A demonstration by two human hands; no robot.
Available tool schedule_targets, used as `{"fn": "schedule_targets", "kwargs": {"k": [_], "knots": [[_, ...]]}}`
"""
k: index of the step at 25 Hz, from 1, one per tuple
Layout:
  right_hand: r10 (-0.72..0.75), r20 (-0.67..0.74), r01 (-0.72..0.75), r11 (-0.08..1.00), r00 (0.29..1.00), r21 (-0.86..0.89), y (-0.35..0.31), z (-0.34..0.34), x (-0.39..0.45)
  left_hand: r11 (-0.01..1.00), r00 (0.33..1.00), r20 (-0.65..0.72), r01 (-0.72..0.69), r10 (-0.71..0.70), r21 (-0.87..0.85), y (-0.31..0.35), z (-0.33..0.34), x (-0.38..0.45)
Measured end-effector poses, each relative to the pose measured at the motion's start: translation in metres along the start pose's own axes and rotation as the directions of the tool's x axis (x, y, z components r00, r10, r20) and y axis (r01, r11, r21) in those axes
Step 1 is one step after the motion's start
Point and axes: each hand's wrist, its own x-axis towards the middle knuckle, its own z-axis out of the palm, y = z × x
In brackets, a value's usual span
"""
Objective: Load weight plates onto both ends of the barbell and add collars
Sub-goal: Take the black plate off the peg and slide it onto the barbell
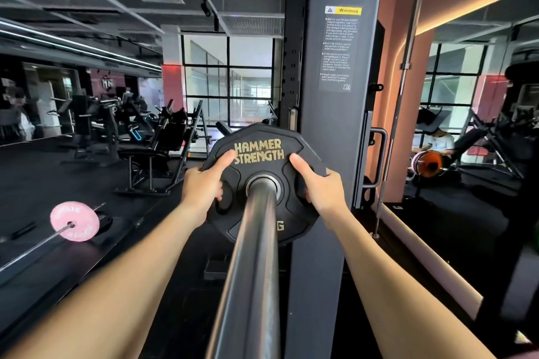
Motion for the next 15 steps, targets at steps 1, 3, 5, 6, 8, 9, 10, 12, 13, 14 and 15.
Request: {"fn": "schedule_targets", "kwargs": {"k": [1, 3, 5, 6, 8, 9, 10, 12, 13, 14, 15], "knots": [[0.005, 0.007, -0.005, 1.000, 1.000, 0.005, 0.001, 0.001, 0.007, 1.000, 1.000, -0.001, 0.007, -0.007, -0.005, -0.003, 0.002, 0.005], [-0.017, 0.001, 0.017, 1.000, 1.000, -0.009, 0.006, 0.003, 0.018, 0.999, 1.000, 0.000, -0.004, 0.004, -0.049, -0.009, 0.005, 0.015], [-0.047, -0.013, 0.046, 0.998, 0.999, -0.050, 0.010, 0.005, 0.026, 0.997, 1.000, 0.005, -0.012, 0.012, -0.077, -0.013, 0.005, 0.023], [-0.047, -0.020, 0.046, 0.997, 0.999, -0.069, 0.012, 0.005, 0.029, 0.998, 1.000, 0.013, -0.002, 0.002, -0.063, -0.015, 0.005, 0.024], [-0.027, -0.017, 0.025, 0.996, 0.999, -0.084, 0.012, 0.002, 0.030, 0.999, 0.999, 0.024, 0.035, -0.035, 0.001, -0.012, 0.002, 0.017], [-0.007, -0.010, 0.006, 0.996, 1.000, -0.089, 0.010, 0.001, 0.028, 0.997, 0.998, 0.023, 0.061, -0.062, 0.038, -0.009, -0.002, 0.012], [0.013, 0.000, -0.012, 0.996, 1.000, -0.093, 0.007, -0.001, 0.026, 0.992, 0.994, 0.025, 0.104, -0.106, 0.077, -0.002, -0.005, 0.005], [0.075, 0.028, -0.072, 0.993, 0.997, -0.098, 0.002, -0.005, 0.017, 0.962, 0.965, 0.087, 0.231, -0.245, 0.149, 0.012, -0.013, -0.008], [0.112, 0.036, -0.109, 0.990, 0.993, -0.090, -0.001, -0.007, 0.010, 0.942, 0.942, 0.135, 0.279, -0.306, 0.189, 0.022, -0.018, -0.017], [0.138, 0.033, -0.135, 0.987, 0.990, -0.082, -0.002, -0.009, 0.004, 0.922, 0.924, 0.162, 0.304, -0.346, 0.239, 0.031, -0.023, -0.025], [0.150, 0.011, -0.148, 0.985, 0.989, -0.091, -0.005, -0.011, -0.004, 0.907, 0.919, 0.168, 0.296, -0.356, 0.298, 0.040, -0.030, -0.033]]}}
